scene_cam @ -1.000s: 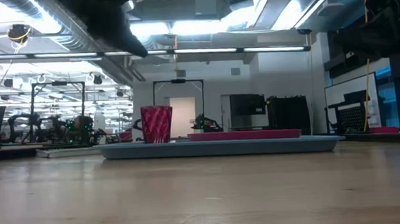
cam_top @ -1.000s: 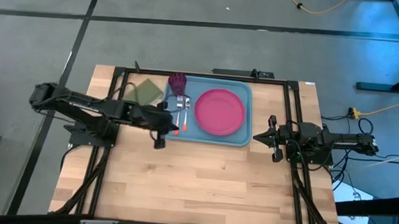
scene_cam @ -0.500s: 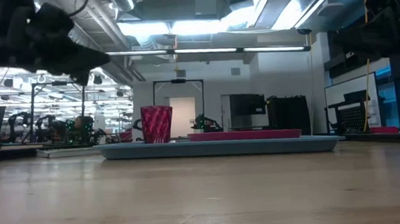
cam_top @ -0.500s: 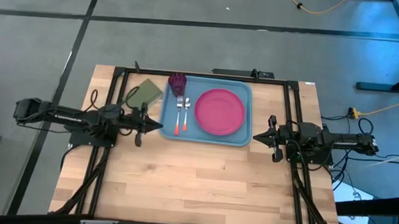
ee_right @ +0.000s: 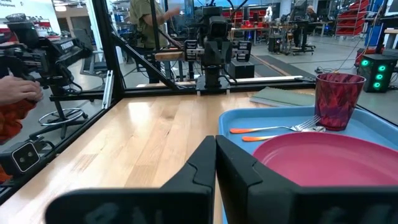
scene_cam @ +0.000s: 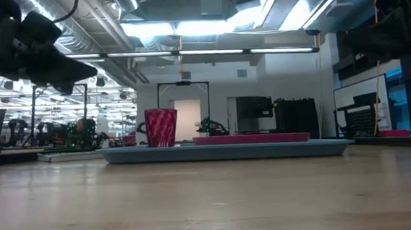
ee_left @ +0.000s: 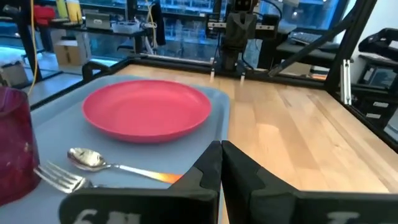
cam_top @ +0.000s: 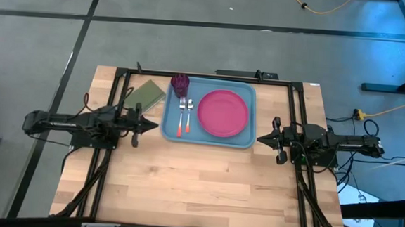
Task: Pick and place plate/cup/fork/spoon on tray
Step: Return to Home Position
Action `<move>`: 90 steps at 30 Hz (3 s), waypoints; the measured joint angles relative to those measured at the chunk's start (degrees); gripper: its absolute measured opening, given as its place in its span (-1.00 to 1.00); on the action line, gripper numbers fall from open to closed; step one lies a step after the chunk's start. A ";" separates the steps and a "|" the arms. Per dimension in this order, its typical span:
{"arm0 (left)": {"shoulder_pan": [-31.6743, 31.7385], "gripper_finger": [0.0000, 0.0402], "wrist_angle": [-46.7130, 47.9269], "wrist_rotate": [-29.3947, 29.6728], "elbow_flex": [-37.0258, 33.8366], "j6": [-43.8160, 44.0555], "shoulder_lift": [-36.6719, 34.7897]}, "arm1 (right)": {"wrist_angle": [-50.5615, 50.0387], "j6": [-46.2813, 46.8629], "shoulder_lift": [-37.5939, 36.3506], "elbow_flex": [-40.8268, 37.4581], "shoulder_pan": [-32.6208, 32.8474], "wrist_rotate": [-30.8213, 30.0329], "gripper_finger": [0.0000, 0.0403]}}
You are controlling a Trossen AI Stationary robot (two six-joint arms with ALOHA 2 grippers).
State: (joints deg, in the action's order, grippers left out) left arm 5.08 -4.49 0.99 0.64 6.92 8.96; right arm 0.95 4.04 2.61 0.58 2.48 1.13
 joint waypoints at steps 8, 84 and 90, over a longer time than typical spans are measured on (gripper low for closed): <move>0.00 -1.00 5.00 0.11 0.31 -3.41 -6.50 | 0.00 0.00 0.01 0.00 0.00 -0.02 -0.92; 0.00 -1.00 -2.42 1.07 -0.22 -7.53 -8.82 | 0.31 0.00 -2.43 -0.15 -0.02 0.00 -0.92; 0.00 -1.00 -2.40 1.08 -0.22 -7.54 -8.82 | 0.33 0.00 -2.43 -0.15 -0.02 0.00 -0.92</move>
State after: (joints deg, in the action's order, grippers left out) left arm 5.08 -6.90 2.07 0.43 -0.62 0.14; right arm 1.28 4.03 0.19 0.43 2.46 1.13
